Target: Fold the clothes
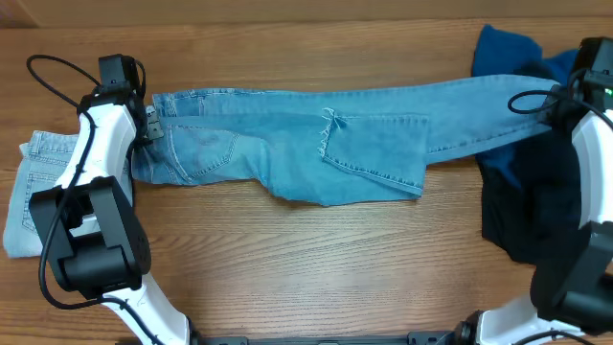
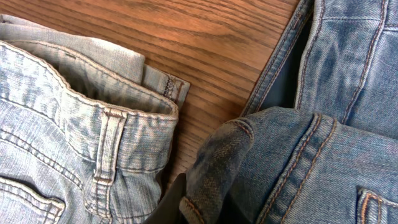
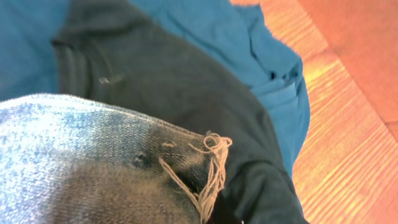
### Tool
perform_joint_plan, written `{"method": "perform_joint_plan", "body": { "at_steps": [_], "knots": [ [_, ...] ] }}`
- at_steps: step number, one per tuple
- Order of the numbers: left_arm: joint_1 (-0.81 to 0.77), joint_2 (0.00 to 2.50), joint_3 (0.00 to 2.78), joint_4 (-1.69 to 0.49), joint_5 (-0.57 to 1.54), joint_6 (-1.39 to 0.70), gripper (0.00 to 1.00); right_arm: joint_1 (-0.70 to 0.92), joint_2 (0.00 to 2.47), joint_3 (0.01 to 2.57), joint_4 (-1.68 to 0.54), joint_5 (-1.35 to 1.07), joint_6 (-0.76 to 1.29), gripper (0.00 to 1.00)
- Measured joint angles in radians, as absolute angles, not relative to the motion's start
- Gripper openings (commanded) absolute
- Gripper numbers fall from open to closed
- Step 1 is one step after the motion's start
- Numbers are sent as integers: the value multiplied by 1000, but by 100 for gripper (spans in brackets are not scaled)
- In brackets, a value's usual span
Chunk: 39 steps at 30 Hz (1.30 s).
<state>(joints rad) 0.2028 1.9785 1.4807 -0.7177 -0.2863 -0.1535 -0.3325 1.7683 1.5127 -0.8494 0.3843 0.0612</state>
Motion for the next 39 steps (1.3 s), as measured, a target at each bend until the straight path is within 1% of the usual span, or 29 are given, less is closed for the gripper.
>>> {"method": "perform_joint_plan", "body": {
  "at_steps": [1, 2, 3, 4, 6, 8, 10, 12, 15, 18, 21, 24, 27, 31, 32, 33, 34, 35, 39],
  "knots": [
    [203, 1979, 1481, -718, -287, -154, 11, -333, 1800, 1513, -864, 392, 58, 24],
    [203, 1979, 1481, -718, -286, -154, 11, -334, 1829, 1513, -868, 397, 56, 59],
    [203, 1979, 1481, -718, -287, -154, 11, -335, 1857, 1513, -867, 405, 56, 63],
    [203, 1979, 1481, -718, -287, -154, 11, -338, 1878, 1513, -860, 409, 63, 64],
    [203, 1979, 1481, -718, -287, -154, 11, -341, 1884, 1518, -875, 413, 67, 65],
    [203, 1979, 1481, -718, -287, -154, 11, -340, 1884, 1569, -923, 394, 69, 62],
    [203, 1979, 1481, -718, -287, -154, 11, -325, 1883, 1665, -997, 310, 73, 62],
    [203, 1979, 1481, -719, -287, -154, 11, -225, 1880, 1779, -1047, 152, 31, 63],
    [203, 1979, 1481, -718, -284, -154, 11, -10, 1879, 1787, -1079, 51, -35, 63],
    [203, 1979, 1481, -718, -279, -154, 12, 178, 1879, 1759, -1079, 9, -62, 62],
    [203, 1979, 1481, -717, -271, -154, 13, 292, 1888, 1707, -1024, 4, -45, 61],
    [204, 1979, 1481, -717, -261, -154, 13, 400, 1977, 1704, -982, 11, -37, 62],
    [204, 1979, 1481, -717, -256, -154, 14, 503, 2108, 1692, -987, 33, -44, 62],
    [204, 1979, 1481, -716, -253, -154, 14, 558, 2144, 1687, -982, 41, -53, 62],
    [204, 1979, 1481, -715, -253, -154, 14, 560, 2146, 1687, -979, 41, -53, 60],
    [204, 1979, 1481, -715, -253, -154, 14, 560, 2148, 1687, -980, 42, -53, 56],
    [204, 1979, 1481, -715, -253, -154, 14, 560, 2154, 1687, -980, 44, -55, 48],
    [204, 1979, 1481, -715, -253, -154, 14, 560, 2159, 1687, -980, 44, -55, 44],
    [204, 1979, 1481, -715, -253, -154, 14, 560, 2169, 1687, -979, 52, -56, 44]
  ]
}}
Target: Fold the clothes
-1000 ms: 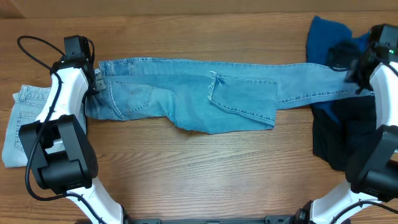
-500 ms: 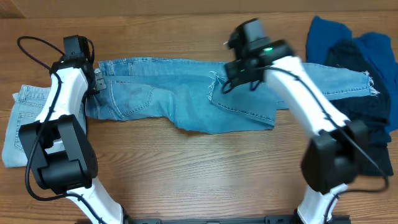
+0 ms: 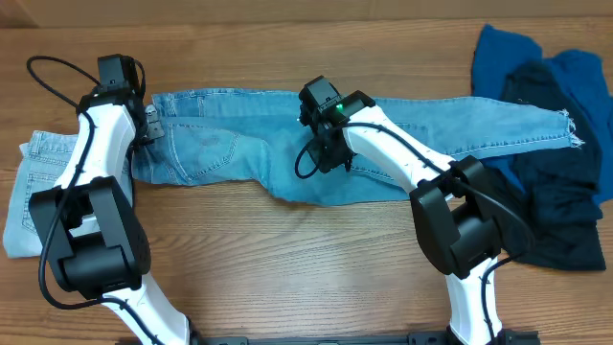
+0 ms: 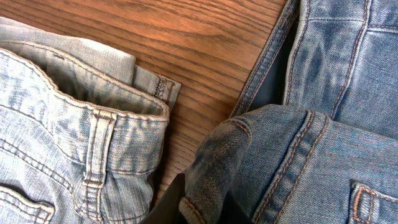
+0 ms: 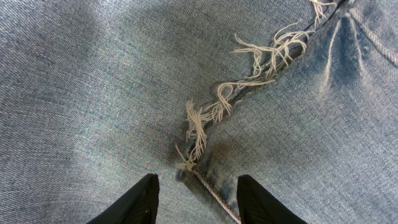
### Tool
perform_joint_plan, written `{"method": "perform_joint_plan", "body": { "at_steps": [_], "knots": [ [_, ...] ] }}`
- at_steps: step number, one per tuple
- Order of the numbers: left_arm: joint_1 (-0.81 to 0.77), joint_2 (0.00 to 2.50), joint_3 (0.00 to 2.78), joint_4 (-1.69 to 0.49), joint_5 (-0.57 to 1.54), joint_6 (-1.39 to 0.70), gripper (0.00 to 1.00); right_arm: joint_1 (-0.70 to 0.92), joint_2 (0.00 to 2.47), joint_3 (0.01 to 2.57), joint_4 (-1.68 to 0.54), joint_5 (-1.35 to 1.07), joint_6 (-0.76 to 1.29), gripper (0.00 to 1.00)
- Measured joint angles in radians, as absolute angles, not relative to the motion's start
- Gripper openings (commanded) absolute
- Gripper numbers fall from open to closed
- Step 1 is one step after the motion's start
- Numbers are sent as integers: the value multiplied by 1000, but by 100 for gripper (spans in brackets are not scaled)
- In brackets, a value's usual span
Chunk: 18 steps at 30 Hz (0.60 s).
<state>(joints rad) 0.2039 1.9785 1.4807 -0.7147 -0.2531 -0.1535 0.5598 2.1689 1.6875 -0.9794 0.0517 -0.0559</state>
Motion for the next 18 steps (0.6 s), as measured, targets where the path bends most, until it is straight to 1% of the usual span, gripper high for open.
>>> {"method": "perform_joint_plan", "body": {
  "at_steps": [5, 6, 8, 12, 15, 18],
  "knots": [
    [204, 1979, 1481, -715, -253, -154, 14, 560, 2169, 1687, -979, 52, -56, 43],
    [204, 1979, 1481, -715, -253, -154, 14, 560, 2171, 1687, -980, 52, -56, 36],
    [204, 1979, 1481, -715, -253, -154, 14, 560, 2208, 1687, -983, 52, -65, 4],
    [204, 1979, 1481, -715, -250, -154, 14, 559, 2222, 1696, -1000, 104, -29, 4],
    [204, 1979, 1481, -715, -249, -154, 14, 558, 2211, 1783, -1093, 271, -2, 4],
    [204, 1979, 1481, -717, -249, -154, 14, 495, 2136, 1930, -1097, 425, 10, 4]
  ]
}}
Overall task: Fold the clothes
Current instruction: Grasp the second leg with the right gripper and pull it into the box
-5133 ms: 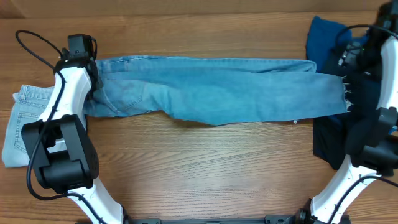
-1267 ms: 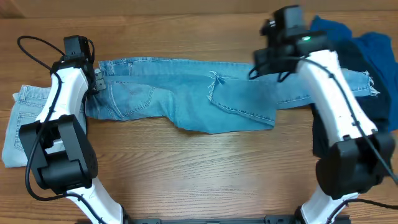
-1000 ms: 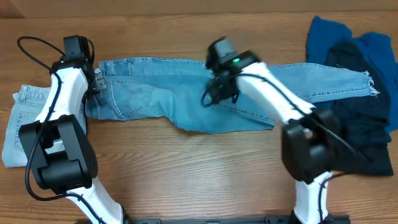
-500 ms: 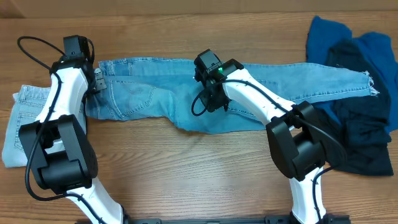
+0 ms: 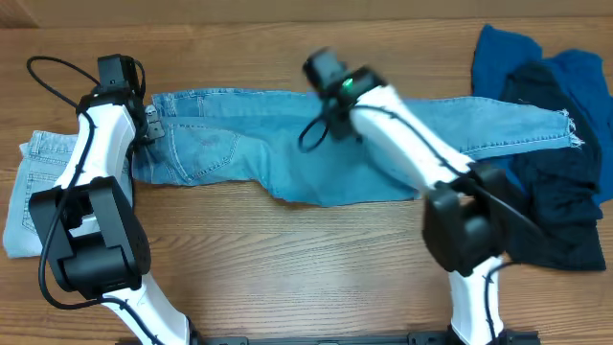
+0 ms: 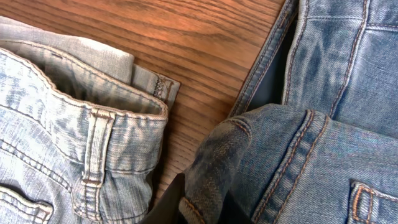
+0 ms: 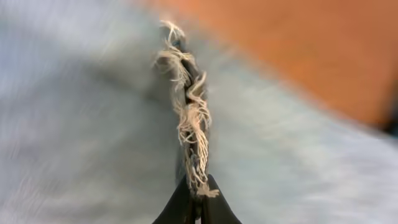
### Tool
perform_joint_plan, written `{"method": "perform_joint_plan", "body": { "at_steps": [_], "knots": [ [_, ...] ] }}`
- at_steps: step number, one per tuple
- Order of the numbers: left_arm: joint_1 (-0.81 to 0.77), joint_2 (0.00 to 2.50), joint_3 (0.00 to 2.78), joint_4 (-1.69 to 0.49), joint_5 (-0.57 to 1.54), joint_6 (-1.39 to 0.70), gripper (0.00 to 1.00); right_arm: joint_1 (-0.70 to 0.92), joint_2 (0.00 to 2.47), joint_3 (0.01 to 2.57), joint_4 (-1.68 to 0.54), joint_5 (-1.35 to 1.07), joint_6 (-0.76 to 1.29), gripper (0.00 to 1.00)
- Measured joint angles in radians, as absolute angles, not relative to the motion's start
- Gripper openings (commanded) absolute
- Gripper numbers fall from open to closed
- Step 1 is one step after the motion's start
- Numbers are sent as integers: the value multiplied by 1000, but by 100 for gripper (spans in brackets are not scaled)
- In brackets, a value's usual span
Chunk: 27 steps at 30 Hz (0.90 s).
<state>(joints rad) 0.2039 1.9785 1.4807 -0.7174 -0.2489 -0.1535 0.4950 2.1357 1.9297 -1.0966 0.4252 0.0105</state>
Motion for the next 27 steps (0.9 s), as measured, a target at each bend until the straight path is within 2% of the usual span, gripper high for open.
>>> {"method": "perform_joint_plan", "body": {
  "at_steps": [5, 8, 11, 17, 27],
  "knots": [
    [204, 1979, 1481, -717, -249, -154, 14, 154, 1992, 2123, -1062, 551, 16, 4],
    [204, 1979, 1481, -720, -245, -154, 14, -33, 2004, 2122, -1046, 522, 20, 4],
    [204, 1979, 1481, -726, -242, -154, 14, -142, 2006, 2122, -1002, 432, 22, 4],
    [204, 1979, 1481, -733, -234, -154, 14, -224, 2006, 2120, -1015, 284, 26, 4],
    [204, 1979, 1481, -736, -227, -153, 14, -296, 2014, 1963, -1052, 268, 26, 5]
  ]
}}
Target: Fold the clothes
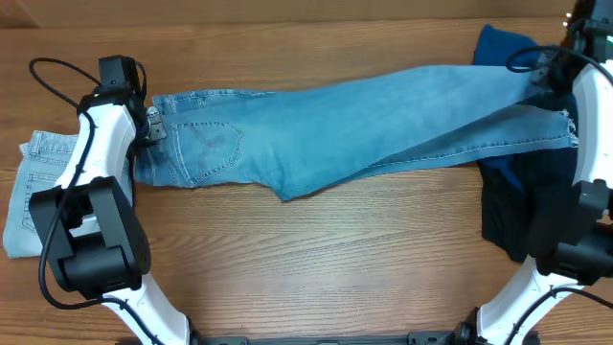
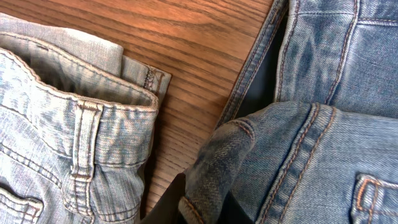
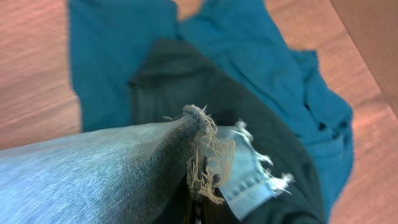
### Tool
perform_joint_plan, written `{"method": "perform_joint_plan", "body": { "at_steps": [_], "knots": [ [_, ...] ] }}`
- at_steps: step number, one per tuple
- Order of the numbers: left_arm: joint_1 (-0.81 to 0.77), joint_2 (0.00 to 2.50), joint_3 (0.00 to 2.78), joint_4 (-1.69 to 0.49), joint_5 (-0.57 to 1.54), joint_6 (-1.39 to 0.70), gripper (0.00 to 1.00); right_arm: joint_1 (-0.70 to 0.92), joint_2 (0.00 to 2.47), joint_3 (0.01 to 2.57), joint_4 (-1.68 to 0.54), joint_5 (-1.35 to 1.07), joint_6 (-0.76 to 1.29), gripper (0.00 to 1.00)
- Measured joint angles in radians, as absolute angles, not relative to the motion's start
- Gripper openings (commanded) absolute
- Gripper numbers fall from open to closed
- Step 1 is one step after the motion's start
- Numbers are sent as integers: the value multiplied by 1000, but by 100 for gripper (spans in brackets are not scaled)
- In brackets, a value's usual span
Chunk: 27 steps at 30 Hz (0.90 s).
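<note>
Blue jeans (image 1: 335, 129) lie stretched across the table from left to right, both legs reaching the far right. My left gripper (image 2: 202, 208) is shut on the waistband at the jeans' left end (image 1: 153, 129). My right gripper (image 3: 198, 202) is shut on the frayed hem of the upper leg (image 3: 202, 149), held above the other leg's hem (image 1: 567, 134) at the right edge. A folded pair of light jeans (image 1: 29, 192) lies at the far left, also showing in the left wrist view (image 2: 56, 124).
A teal garment (image 1: 508, 48) and a dark garment (image 1: 522, 206) lie heaped at the right, under the jeans' leg ends. Bare wooden table (image 1: 306, 278) spreads in front of the jeans.
My right gripper has gone from mid-table to the far right with the frayed hem, so the doubled-back leg now lies stretched out. My left gripper still holds the waistband.
At first my right gripper held one leg's hem at the far right while the other leg lay folded back at the middle. Then it stood open over that frayed hem mid-table, then shut on it. Now both legs are stretched to the right.
</note>
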<state>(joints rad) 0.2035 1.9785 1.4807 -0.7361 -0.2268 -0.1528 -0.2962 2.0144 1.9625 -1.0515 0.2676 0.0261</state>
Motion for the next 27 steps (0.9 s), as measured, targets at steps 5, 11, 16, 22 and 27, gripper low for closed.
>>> {"method": "perform_joint_plan", "body": {
  "at_steps": [5, 11, 16, 22, 27],
  "knots": [
    [204, 1979, 1481, -737, -216, -153, 14, -351, 2014, 1958, -1123, 257, 26, 5],
    [203, 1979, 1481, -737, -212, -153, 14, -365, 2014, 1906, -1113, 257, 27, 13],
    [204, 1979, 1481, -740, -219, -153, 14, -383, 2014, 1905, -1066, 278, 27, 16],
    [204, 1979, 1481, -741, -220, -153, 14, -386, 2014, 1905, -1055, 284, 27, 26],
    [204, 1979, 1481, -741, -220, -153, 14, -386, 2014, 1900, -1077, 158, 11, 37]
  ]
}}
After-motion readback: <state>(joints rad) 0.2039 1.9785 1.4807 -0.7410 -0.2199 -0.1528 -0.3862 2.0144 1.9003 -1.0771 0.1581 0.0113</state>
